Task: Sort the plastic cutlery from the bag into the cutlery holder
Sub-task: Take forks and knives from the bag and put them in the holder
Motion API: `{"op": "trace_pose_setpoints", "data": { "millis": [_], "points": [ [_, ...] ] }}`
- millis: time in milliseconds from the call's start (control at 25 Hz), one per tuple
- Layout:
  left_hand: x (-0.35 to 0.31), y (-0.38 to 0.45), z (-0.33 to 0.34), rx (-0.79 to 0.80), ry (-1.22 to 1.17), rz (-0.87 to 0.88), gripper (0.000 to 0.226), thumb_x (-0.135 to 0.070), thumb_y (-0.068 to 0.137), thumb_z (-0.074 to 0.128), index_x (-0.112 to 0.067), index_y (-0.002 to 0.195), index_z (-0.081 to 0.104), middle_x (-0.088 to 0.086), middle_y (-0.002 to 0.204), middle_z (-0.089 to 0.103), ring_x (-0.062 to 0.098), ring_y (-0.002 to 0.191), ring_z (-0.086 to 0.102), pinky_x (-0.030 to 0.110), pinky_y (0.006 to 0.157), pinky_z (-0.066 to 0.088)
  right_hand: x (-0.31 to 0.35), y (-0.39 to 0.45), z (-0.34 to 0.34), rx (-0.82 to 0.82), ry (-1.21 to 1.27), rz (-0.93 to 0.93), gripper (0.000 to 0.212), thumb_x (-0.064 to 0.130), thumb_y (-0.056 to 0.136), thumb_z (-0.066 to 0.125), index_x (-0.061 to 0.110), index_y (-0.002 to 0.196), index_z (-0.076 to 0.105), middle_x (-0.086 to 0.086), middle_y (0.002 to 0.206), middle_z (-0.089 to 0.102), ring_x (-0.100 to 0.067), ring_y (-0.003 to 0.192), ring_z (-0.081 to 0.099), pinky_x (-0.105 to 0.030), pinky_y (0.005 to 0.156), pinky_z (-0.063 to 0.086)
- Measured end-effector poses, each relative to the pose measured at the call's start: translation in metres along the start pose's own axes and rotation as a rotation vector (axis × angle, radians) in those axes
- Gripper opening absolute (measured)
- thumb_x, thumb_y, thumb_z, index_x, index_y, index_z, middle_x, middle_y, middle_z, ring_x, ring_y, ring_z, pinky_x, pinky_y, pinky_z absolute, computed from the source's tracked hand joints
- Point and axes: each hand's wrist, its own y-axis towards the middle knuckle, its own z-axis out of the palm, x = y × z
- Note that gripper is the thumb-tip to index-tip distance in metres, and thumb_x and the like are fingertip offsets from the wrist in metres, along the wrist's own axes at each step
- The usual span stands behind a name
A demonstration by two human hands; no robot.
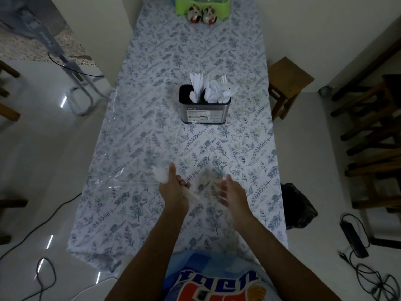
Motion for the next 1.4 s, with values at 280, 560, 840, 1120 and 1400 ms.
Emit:
{"op": "trace_pose_setpoints", "data": {
  "millis": [280,560,840,1120,1400],
  "points": [
    [0.043,-0.047,0.021,0.187,0.421,0.117,0.043,-0.052,0.094,0.064,-0.009,0.090,0.070,0.006,0.077,0.075,0.019,0.070,0.074,0.036,0.063,0.061,0.014,-0.021,0.042,0.212,-0.037,0.048,0.033,0.050,0.104,0.044,0.025,0.103,0.065,0.005,0.093,0.068,-0.015,0.094,0.068,-0.017,0.067,0.051],
    [0.058,-0.027,-0.046,0.633,1.341,0.491,0.018,-0.036,0.103,0.054,-0.025,0.113,0.064,0.004,0.086,0.074,0.000,0.057,0.058,0.013,0.057,0.047,0.043,0.010,-0.023,0.572,-0.691,-0.228,0.036,0.061,0.081,0.073,0.030,0.099,0.069,0.006,0.081,0.073,-0.010,0.059,0.061,-0.024,0.054,0.044],
    [-0.053,-0.001,0.111,0.463,1.057,0.983,0.040,-0.022,0.105,0.052,-0.006,0.142,0.049,-0.007,0.081,0.063,0.002,0.056,0.057,0.030,0.050,0.057,0.213,0.031,0.042,0.411,-0.796,-0.735,0.021,0.035,0.091,0.071,0.015,0.086,0.067,0.004,0.069,0.068,0.003,0.051,0.058,-0.016,0.050,0.044],
    [-0.198,0.044,0.232,0.879,1.267,1.069,0.057,-0.036,0.101,0.057,-0.011,0.149,0.040,0.008,0.133,0.062,0.017,0.112,0.062,0.028,0.091,0.049,0.364,0.068,0.092,0.169,-0.903,-1.326,0.025,0.027,0.080,0.064,0.012,0.064,0.050,-0.010,0.061,0.051,-0.012,0.054,0.042,-0.023,0.048,0.030],
    [-0.200,0.113,0.234,0.840,1.345,1.121,0.042,-0.029,0.075,0.088,0.007,0.069,0.067,0.023,0.069,0.069,0.025,0.058,0.060,0.037,0.063,0.049,0.336,0.131,0.108,0.233,-0.929,-1.130,0.027,0.024,0.082,0.063,0.000,0.072,0.057,-0.015,0.068,0.061,-0.023,0.057,0.056,-0.039,0.054,0.045]
  ]
}}
